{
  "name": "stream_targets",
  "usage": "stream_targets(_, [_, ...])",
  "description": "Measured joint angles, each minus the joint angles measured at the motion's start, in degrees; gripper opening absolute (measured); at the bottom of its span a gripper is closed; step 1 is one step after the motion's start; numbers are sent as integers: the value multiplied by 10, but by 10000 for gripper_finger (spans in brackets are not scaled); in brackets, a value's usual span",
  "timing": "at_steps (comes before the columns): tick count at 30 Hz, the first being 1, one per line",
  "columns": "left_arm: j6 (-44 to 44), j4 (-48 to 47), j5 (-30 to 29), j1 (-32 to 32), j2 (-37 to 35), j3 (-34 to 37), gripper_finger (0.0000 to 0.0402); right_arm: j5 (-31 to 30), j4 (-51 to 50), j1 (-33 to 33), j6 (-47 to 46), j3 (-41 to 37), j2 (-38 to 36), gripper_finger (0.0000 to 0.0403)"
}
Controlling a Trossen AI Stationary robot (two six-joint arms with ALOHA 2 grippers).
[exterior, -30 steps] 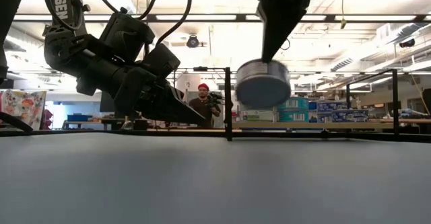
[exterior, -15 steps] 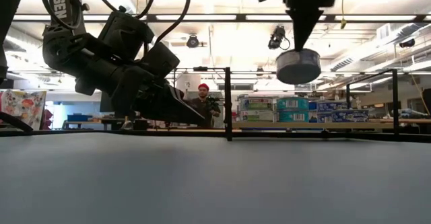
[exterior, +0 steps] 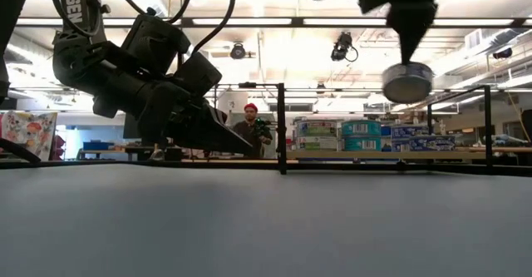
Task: Stack canned seafood by type on shelf
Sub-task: Stack the blue tuna can on to the blue tuna can on the shelf
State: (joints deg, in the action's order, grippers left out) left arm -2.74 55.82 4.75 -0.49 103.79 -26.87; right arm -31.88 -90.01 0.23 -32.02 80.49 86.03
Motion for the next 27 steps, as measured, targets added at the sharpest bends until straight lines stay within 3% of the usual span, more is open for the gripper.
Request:
stream_targets(7, [0,1,0,0,0,0,5,-50,7,-58,21,-98,-59,0])
stream_targets(14, [0,1,0,0,0,0,5,-58,91,-129,100,-167,-77,0])
stream_targets(27, [0,0,0,0,0,0,5,-84,147,-198,160,-218,-77,0])
